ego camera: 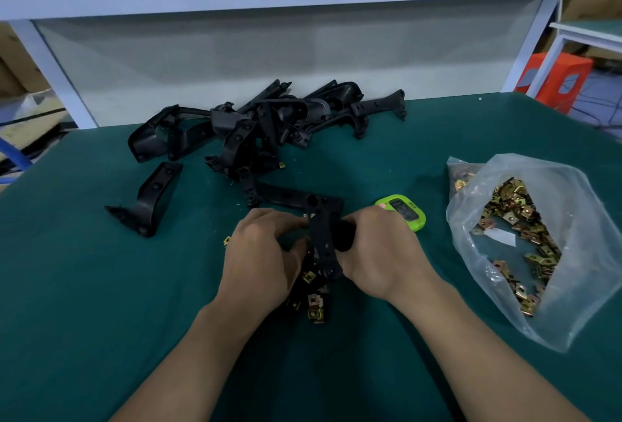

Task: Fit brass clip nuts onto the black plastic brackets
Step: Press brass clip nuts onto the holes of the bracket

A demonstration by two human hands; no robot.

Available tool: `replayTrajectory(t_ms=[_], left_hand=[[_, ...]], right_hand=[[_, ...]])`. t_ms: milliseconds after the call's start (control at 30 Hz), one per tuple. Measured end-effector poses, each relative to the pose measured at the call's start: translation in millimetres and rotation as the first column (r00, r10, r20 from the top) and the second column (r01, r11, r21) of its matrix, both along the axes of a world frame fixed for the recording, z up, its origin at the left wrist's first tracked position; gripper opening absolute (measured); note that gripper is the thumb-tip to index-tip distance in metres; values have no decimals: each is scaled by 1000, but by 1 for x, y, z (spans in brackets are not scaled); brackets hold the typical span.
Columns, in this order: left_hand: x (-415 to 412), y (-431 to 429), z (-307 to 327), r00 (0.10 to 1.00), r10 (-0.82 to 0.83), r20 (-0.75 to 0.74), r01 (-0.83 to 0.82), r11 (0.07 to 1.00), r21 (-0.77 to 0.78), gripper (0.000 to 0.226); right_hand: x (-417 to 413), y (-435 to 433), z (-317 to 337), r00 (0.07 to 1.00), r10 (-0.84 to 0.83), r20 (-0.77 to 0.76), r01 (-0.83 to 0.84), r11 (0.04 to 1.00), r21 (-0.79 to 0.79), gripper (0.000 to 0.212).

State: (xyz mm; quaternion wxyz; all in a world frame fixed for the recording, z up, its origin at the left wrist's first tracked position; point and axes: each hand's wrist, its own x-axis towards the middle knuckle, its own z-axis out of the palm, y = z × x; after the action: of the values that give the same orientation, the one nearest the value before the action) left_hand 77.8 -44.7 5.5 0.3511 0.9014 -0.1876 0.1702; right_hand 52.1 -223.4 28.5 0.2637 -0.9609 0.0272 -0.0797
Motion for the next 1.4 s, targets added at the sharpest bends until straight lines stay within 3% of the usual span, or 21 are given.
replayTrajectory(t_ms=[133,267,333,500,600,700,767,833,900,1000,1067,1100,1167,1400], left_hand=[[-5,-4,2,996,-72,-51,67,994,-85,35],[-9,-8,6,999,-46,-21,41,983,-181,35],[-10,-9,8,998,-44,-36,35,971,-239,34],[-11,-11,8,982,-76,-173,11,937,-350,21],[-8,-10,9,950,-189,-250,57,889,-455,15],[-11,-11,14,900,-388,-198,201,773,-602,13],[-14,-13,16,866,-464,-188,197,661,-724,5],[-12,-13,17,887,-398,-233,-2,502,-865,12],[-4,-8,18,912,-285,-295,-181,367,-913,20],[2,3,21,908,-211,-362,-274,353,-895,19],[1,3,20,887,-236,-396,-302,353,-886,10],[0,0,20,877,-250,-411,-309,363,-879,8],[-3,-6,20,864,-258,-433,-306,412,-858,13],[-9,-12,20,828,-371,-422,-208,495,-844,18]], right_hand=[[0,-7,11,997,-72,-22,75,961,267,38],[-2,-5,18,979,-2,-202,154,650,744,12],[-4,-4,20,968,69,-241,157,580,800,9],[-4,-10,21,946,179,-269,119,581,805,9],[-3,-18,20,923,253,-289,120,524,843,9],[-3,-24,20,904,343,-256,85,443,893,5],[-3,-25,20,896,373,-242,68,423,903,5],[-4,-25,21,893,372,-252,51,475,879,7],[-5,-23,22,910,313,-272,20,622,783,11],[-5,-17,23,970,107,-220,-1,902,433,18],[-4,-10,19,994,-45,-98,56,992,112,28],[-5,-6,17,994,-103,-22,103,995,-14,30],[-6,-4,14,977,-192,92,202,972,-123,27],[-3,-11,7,952,-275,133,296,940,-170,28]])
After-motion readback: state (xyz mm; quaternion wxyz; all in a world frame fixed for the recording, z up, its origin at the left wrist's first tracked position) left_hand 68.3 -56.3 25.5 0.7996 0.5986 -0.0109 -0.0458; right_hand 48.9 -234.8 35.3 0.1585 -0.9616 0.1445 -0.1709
